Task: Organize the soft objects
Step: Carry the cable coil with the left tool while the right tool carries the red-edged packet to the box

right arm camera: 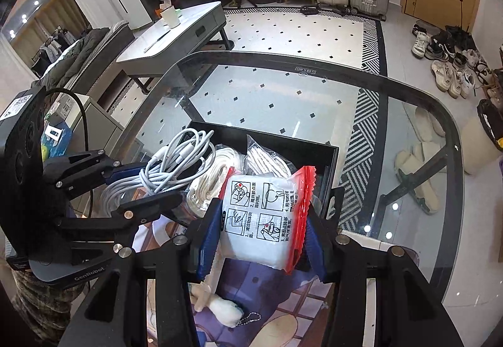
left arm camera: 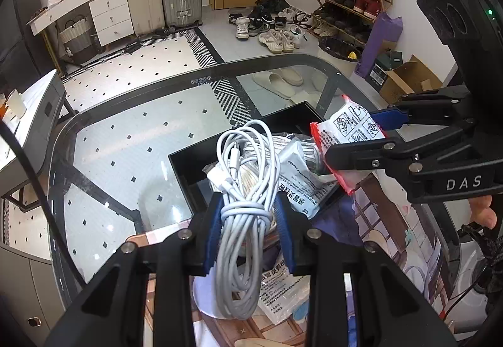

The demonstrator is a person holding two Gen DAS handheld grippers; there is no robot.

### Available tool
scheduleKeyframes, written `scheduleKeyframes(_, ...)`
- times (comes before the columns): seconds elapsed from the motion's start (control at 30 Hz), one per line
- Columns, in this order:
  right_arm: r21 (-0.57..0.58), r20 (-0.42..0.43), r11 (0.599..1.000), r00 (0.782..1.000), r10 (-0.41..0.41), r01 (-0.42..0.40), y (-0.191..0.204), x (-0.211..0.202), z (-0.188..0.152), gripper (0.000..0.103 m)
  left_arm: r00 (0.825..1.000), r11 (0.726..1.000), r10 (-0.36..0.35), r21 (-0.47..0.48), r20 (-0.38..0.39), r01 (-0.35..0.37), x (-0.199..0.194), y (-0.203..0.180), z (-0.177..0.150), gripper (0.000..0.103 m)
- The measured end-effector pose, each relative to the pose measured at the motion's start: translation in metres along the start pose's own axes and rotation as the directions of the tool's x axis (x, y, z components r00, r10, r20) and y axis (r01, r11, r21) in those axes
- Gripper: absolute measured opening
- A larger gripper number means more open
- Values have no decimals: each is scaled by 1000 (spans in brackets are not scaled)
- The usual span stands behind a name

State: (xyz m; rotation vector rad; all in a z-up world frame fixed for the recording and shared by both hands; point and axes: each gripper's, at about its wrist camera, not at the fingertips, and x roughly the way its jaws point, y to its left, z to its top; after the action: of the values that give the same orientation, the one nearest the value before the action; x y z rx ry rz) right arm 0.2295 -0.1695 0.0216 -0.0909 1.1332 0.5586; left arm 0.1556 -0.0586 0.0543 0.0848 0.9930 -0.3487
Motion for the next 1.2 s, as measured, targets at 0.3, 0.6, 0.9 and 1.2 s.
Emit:
scheduleKeyframes(0.3,8,-24,1000,1000,4,-4,-6,28,8,49,1000,1000,-15,-16,-11,14,19,4,7,31)
scheduleKeyframes(0.6,3,-4,1000,1000,-14,14,-8,46,8,49,1000,999,-17,-34,-20,16,33,3,6,31)
scheduleKeyframes(0.9,-16,32,999,998,-49,50,-2,57,2,49,1000,998,-16,-55,-23,14,42,4,4,31)
scheduleKeyframes(1.2,-33,38,996,996,-84,85,2,67,-5,48,999,998,-17,-58,-28,15,49,4,-2,27)
